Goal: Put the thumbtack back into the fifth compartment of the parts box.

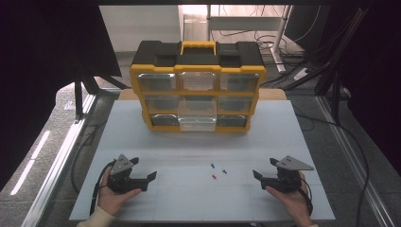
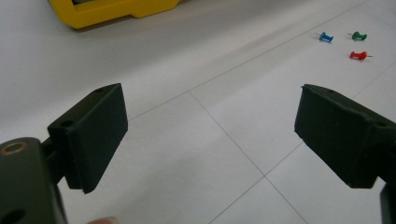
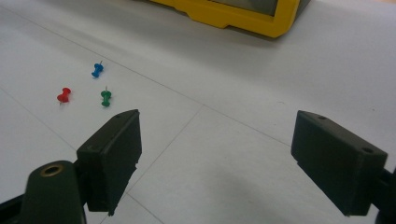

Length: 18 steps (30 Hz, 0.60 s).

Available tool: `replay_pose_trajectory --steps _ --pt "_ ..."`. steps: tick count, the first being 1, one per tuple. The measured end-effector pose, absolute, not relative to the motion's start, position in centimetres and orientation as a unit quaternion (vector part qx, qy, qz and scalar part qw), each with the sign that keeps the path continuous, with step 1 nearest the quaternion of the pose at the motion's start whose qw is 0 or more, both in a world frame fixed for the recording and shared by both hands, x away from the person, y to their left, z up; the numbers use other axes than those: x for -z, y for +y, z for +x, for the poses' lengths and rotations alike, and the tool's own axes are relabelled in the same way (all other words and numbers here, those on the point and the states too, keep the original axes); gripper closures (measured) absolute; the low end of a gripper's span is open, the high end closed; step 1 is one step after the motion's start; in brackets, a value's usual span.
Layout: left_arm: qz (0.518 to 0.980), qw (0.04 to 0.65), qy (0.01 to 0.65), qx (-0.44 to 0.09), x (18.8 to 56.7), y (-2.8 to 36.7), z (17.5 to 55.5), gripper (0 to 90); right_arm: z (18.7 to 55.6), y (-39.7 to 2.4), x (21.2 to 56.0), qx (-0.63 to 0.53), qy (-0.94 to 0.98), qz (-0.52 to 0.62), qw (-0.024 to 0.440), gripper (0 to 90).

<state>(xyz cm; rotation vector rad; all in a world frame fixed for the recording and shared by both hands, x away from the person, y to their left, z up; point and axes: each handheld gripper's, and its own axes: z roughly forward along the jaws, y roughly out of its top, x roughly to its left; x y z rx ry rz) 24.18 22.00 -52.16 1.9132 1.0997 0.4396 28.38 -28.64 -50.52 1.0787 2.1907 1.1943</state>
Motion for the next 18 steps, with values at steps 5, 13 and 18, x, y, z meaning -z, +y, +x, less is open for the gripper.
replay_pose_trajectory --steps 5,13,18 --pt "0.766 0.434 0.440 -0.178 52.03 21.97 24.09 9.5 28.24 -28.72 50.46 -0.428 0.787 0.390 0.212 16.8" --pt "0.765 0.435 0.440 -0.177 51.98 21.88 24.38 9.4 28.27 -28.70 50.48 -0.426 0.787 0.392 0.212 16.8" --pt "0.756 0.443 0.449 -0.175 51.83 22.09 24.28 9.5 28.37 -28.61 50.37 -0.425 0.787 0.396 0.208 16.8"
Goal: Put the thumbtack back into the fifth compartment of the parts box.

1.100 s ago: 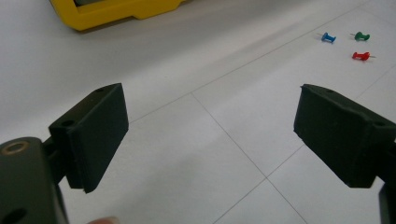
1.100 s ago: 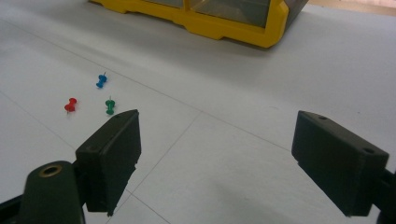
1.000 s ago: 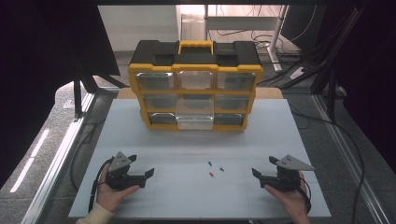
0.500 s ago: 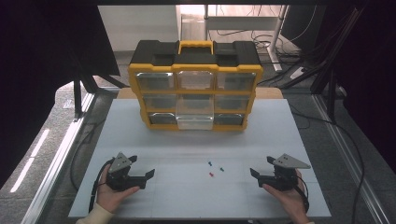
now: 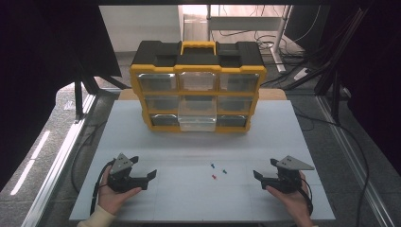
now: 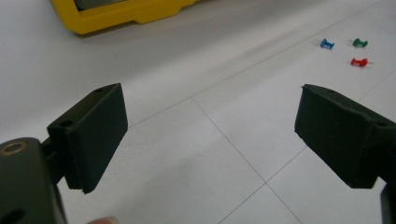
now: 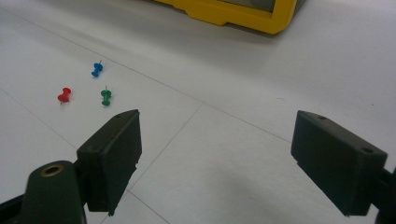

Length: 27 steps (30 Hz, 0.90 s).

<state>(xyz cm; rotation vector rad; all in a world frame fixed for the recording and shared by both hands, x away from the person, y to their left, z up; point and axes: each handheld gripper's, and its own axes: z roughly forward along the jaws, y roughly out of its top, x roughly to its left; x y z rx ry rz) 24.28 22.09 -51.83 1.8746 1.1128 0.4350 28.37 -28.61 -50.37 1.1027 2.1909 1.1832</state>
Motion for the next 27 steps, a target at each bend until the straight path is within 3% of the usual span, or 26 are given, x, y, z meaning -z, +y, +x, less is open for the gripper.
replay_pose_trajectory --steps 27 --pt "0.768 0.434 0.440 -0.169 52.0 21.9 24.8 10.0 30.7 -22.6 48.3 -0.399 0.830 0.349 0.171 17.5"
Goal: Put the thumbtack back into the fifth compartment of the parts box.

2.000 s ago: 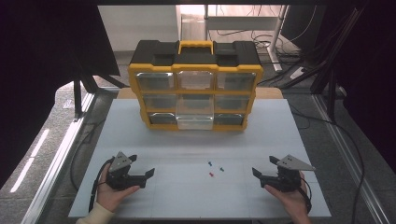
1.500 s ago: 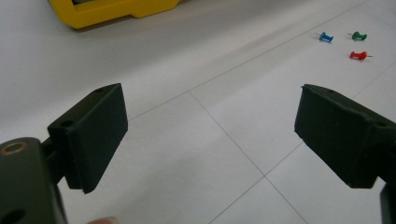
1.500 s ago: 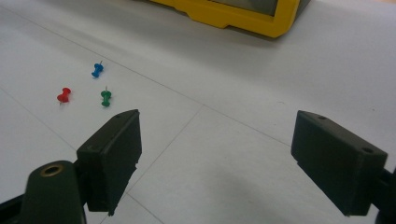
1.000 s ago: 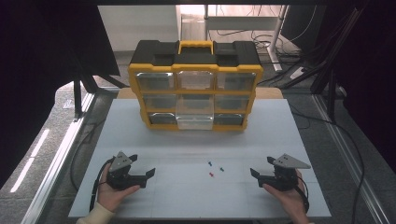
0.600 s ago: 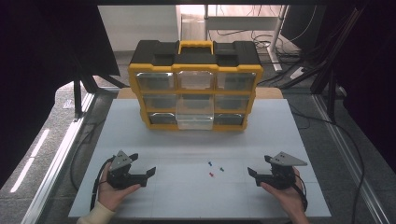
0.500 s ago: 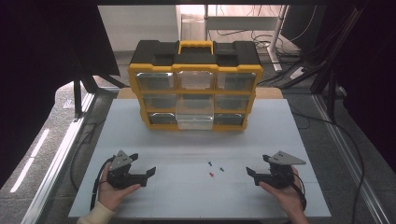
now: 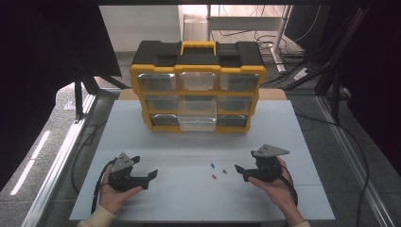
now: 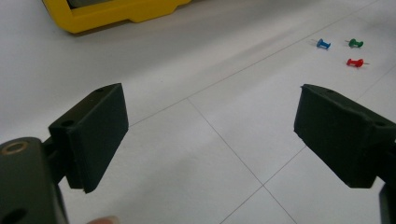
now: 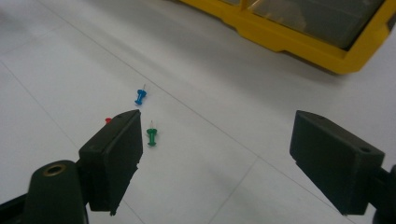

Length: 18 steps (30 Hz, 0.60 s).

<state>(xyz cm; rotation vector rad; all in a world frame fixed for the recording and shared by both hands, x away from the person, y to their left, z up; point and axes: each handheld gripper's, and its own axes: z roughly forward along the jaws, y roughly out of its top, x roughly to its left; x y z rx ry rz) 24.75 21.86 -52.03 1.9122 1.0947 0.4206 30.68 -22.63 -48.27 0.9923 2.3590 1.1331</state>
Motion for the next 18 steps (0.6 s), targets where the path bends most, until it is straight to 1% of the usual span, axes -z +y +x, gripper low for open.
replay_pose_trajectory --steps 10,12,16,17,18 --pt "0.773 0.432 0.433 -0.168 52.0 21.4 24.9 10.2 31.4 -21.2 48.7 -0.373 0.849 0.340 0.157 18.1" --pt "0.772 0.433 0.433 -0.169 52.0 21.4 24.9 10.2 31.6 -20.8 48.8 -0.373 0.852 0.334 0.153 20.3" --pt "0.771 0.434 0.436 -0.168 52.0 21.5 24.9 10.2 31.7 -20.1 48.8 -0.367 0.858 0.329 0.149 22.0" --pt "0.771 0.433 0.436 -0.168 52.0 21.5 24.9 10.2 31.9 -19.7 49.0 -0.366 0.861 0.324 0.138 23.1" --pt "0.771 0.433 0.436 -0.168 52.1 21.5 24.9 10.2 31.9 -19.7 49.0 -0.366 0.861 0.324 0.138 23.1"
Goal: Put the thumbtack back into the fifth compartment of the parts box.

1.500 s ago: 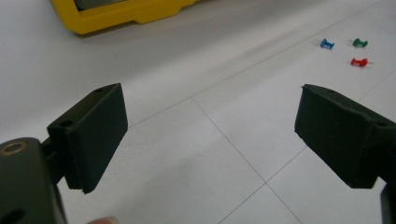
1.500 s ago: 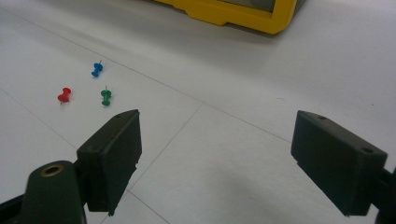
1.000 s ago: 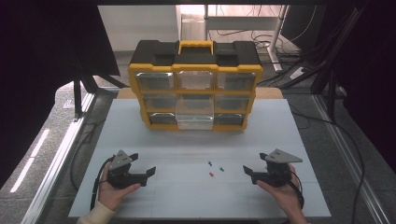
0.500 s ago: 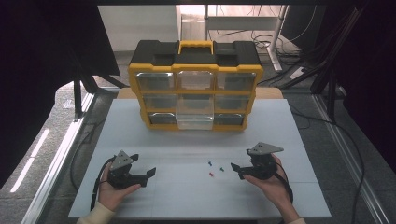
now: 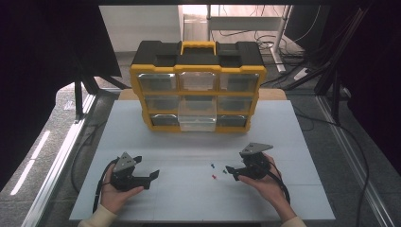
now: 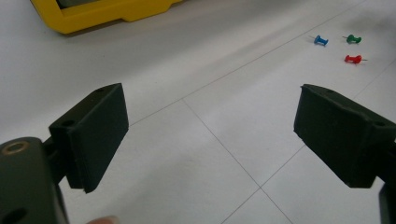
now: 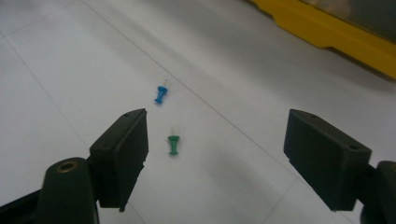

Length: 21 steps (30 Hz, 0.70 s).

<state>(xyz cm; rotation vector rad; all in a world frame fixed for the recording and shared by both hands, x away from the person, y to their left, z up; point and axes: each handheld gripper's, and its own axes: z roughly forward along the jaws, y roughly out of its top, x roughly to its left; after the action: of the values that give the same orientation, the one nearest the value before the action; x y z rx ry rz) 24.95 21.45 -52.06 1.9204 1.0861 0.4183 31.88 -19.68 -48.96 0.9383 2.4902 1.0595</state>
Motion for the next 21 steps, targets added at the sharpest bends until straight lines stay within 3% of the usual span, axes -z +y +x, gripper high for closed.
replay_pose_trajectory --steps 11,21 --pt "0.773 0.429 0.438 -0.163 52.1 21.4 25.1 10.1 32.9 -17.1 50.3 -0.316 0.884 0.321 0.121 27.7" --pt "0.775 0.429 0.435 -0.162 52.1 21.3 25.0 10.2 33.1 -15.9 51.0 -0.280 0.901 0.309 0.120 40.6"
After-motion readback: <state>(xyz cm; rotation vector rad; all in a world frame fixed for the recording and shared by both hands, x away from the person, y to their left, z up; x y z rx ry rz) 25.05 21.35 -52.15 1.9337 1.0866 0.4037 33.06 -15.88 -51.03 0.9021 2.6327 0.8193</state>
